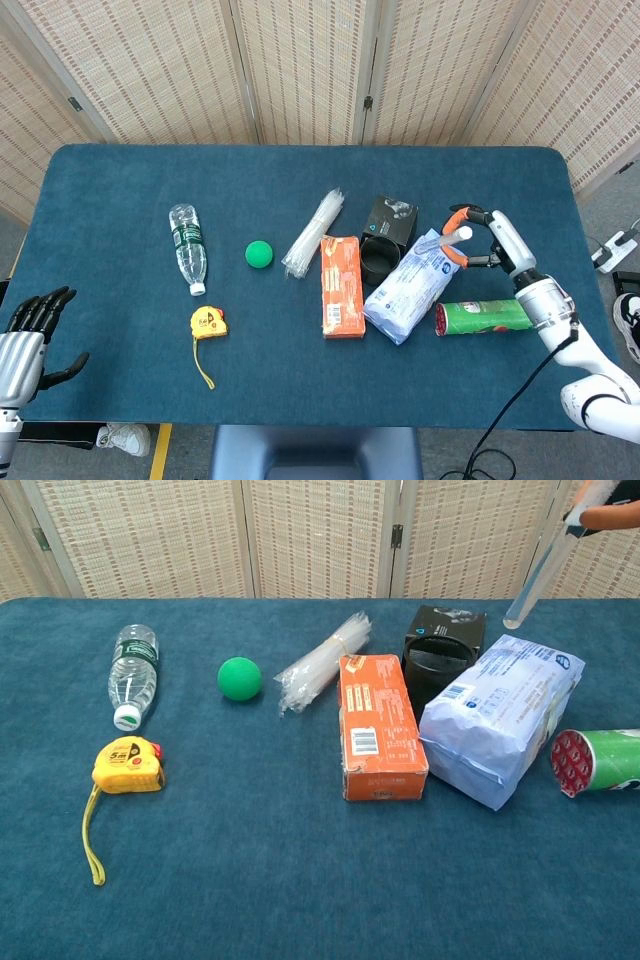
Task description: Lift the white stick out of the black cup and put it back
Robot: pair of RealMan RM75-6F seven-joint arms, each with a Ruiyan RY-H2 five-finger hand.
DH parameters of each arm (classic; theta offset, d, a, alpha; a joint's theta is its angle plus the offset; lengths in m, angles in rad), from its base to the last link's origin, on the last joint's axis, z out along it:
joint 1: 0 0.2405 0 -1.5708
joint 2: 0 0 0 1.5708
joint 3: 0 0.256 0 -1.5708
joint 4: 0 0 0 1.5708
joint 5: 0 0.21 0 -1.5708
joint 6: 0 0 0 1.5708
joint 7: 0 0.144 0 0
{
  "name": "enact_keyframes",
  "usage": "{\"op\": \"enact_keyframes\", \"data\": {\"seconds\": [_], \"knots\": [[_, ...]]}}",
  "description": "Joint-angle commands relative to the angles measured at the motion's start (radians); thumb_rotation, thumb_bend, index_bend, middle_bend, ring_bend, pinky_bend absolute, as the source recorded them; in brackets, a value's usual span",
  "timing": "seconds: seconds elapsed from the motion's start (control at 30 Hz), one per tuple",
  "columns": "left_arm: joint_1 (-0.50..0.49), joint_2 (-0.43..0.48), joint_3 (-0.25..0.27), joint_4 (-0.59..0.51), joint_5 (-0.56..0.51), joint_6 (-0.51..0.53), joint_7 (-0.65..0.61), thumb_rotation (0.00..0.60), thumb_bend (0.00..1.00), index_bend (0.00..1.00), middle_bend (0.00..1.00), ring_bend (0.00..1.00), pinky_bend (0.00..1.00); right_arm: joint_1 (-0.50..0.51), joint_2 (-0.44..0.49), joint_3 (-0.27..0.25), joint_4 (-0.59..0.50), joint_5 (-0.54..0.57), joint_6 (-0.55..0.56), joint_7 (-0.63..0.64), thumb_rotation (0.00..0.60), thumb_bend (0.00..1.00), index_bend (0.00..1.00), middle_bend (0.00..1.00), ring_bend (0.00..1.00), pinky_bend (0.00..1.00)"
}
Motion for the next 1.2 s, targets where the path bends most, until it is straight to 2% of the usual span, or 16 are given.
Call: {"op": "enact_keyframes", "data": {"seconds": [0.03,0.17,0.3,0.37,0.43,0.53,0.63,0.73,0.87,0.97,1.2], "knots": [[0.000,0.001,-0.001,-0.001,0.000,0.002,0.000,0.600,0.29,0.14,0.12,0.13,0.14,-0.006,0.004,0.000,-0.029,-0.012,-0.002,0.388,0.600,0.48,0.63,0.45,0.17,0.15],[-0.001,0.002,-0.001,-0.003,0.001,0.001,0.002,0.600,0.29,0.14,0.12,0.13,0.14,-0.002,0.028,-0.025,-0.021,-0.113,0.011,0.667,0.600,0.48,0.63,0.45,0.17,0.15],[-0.002,0.002,-0.001,-0.005,0.002,0.001,0.006,0.600,0.29,0.14,0.12,0.13,0.14,0.013,0.036,-0.065,0.032,-0.212,0.056,0.941,0.600,0.48,0.63,0.45,0.17,0.15],[-0.002,0.002,-0.001,-0.006,0.002,0.000,0.007,0.600,0.29,0.14,0.12,0.13,0.14,0.022,0.034,-0.085,0.061,-0.240,0.074,1.006,0.600,0.48,0.63,0.45,0.17,0.15],[-0.003,0.003,-0.001,-0.007,0.001,-0.001,0.008,0.600,0.29,0.14,0.12,0.13,0.14,0.034,0.029,-0.103,0.095,-0.253,0.081,1.007,0.600,0.48,0.63,0.45,0.17,0.15],[-0.003,0.003,-0.001,-0.007,0.001,-0.001,0.009,0.600,0.29,0.14,0.12,0.13,0.14,0.044,0.016,-0.111,0.122,-0.229,0.071,0.877,0.600,0.48,0.63,0.45,0.17,0.15],[-0.004,0.001,0.000,-0.006,0.000,-0.004,0.009,0.600,0.29,0.14,0.12,0.13,0.14,0.044,-0.008,-0.100,0.124,-0.162,0.064,0.634,0.600,0.48,0.63,0.45,0.17,0.15],[-0.006,0.000,0.000,-0.003,-0.002,-0.007,0.009,0.600,0.29,0.14,0.12,0.13,0.14,0.039,-0.053,-0.079,0.126,-0.069,0.088,0.280,0.600,0.48,0.63,0.45,0.17,0.15],[-0.008,-0.002,-0.001,-0.001,-0.004,-0.010,0.007,0.600,0.29,0.14,0.12,0.13,0.14,0.036,-0.091,-0.060,0.099,0.012,0.127,-0.009,0.600,0.48,0.63,0.45,0.17,0.15],[-0.010,-0.003,-0.001,0.001,-0.005,-0.013,0.007,0.600,0.29,0.14,0.12,0.13,0.14,0.043,-0.098,-0.048,0.067,0.047,0.125,-0.092,0.600,0.48,0.63,0.45,0.17,0.15],[-0.008,-0.006,0.001,0.007,-0.008,-0.013,0.001,0.600,0.29,0.14,0.12,0.13,0.14,0.072,-0.101,-0.030,0.031,0.081,0.079,-0.109,0.600,0.48,0.63,0.45,0.17,0.15]]}}
